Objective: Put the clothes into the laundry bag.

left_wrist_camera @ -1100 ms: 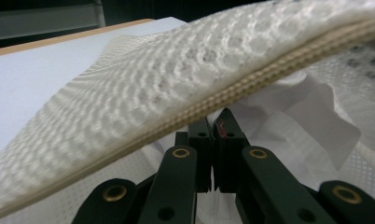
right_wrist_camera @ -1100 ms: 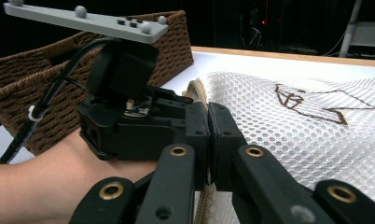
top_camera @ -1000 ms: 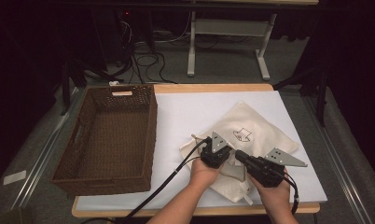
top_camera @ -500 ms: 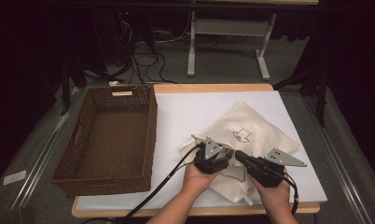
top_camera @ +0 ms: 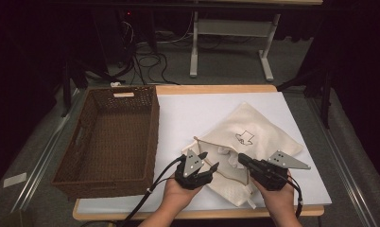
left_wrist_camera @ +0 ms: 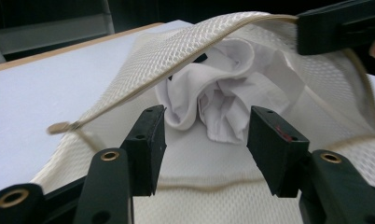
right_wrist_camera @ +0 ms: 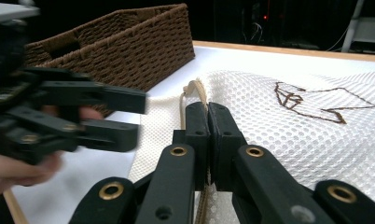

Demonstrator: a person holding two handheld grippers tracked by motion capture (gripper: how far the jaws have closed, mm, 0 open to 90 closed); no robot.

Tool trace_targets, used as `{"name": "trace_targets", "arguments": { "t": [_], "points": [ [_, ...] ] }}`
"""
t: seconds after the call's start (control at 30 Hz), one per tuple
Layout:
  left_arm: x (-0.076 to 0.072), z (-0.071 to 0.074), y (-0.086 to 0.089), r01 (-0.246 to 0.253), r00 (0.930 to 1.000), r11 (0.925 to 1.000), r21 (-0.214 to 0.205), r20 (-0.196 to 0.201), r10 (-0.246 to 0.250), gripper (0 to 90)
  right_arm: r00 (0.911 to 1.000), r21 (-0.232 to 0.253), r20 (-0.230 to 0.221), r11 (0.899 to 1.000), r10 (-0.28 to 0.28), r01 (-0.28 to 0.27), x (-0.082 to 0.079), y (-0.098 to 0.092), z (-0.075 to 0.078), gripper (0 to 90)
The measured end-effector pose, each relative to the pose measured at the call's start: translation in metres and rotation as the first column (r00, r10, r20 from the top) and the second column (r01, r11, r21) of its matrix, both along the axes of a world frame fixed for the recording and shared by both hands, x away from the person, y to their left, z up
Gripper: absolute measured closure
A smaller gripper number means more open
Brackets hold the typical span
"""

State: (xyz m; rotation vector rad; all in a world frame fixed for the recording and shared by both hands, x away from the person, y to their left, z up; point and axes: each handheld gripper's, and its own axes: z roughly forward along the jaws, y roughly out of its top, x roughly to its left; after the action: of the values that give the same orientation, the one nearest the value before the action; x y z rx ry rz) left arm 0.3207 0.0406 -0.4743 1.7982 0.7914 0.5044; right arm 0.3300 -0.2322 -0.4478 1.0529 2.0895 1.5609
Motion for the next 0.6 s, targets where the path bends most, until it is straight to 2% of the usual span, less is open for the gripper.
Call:
{"name": "trace_targets", "arguments": {
  "t": [0.17, 0.27, 0.37, 0.5, 0.6],
  "points": [
    [-0.015, 0.005, 0.017, -0.016, 0.9998, 0.9999, -0.003, -0.008, 0.016, 44.8, 0.9995, -0.047, -0.025, 0.999, 0.020, -0.021, -0.005, -0.002, -0.001, 88.2],
    [-0.023, -0.001, 0.020, -0.006, 0.9999, 0.9999, 0.013, -0.011, 0.006, 43.8, 0.9981, -0.074, -0.056, 0.997, 0.024, -0.028, -0.009, -0.003, -0.011, 88.2],
    [-0.029, -0.011, 0.024, 0.009, 0.9998, 0.9999, -0.010, -0.018, -0.009, 43.6, 0.9942, -0.112, -0.100, 0.992, 0.038, -0.049, -0.011, 0.004, -0.025, 88.1],
    [-0.026, -0.017, 0.024, 0.018, 0.9993, 0.9998, 0.005, -0.033, -0.018, 43.1, 0.9864, -0.159, -0.159, 0.985, 0.043, -0.068, -0.007, 0.015, -0.038, 87.9],
    [-0.024, -0.019, 0.028, 0.004, 0.9991, 0.9996, -0.028, -0.043, -0.005, 42.9, 0.9787, -0.193, -0.202, 0.978, 0.034, -0.074, -0.004, 0.020, -0.047, 87.8]
  ]
}}
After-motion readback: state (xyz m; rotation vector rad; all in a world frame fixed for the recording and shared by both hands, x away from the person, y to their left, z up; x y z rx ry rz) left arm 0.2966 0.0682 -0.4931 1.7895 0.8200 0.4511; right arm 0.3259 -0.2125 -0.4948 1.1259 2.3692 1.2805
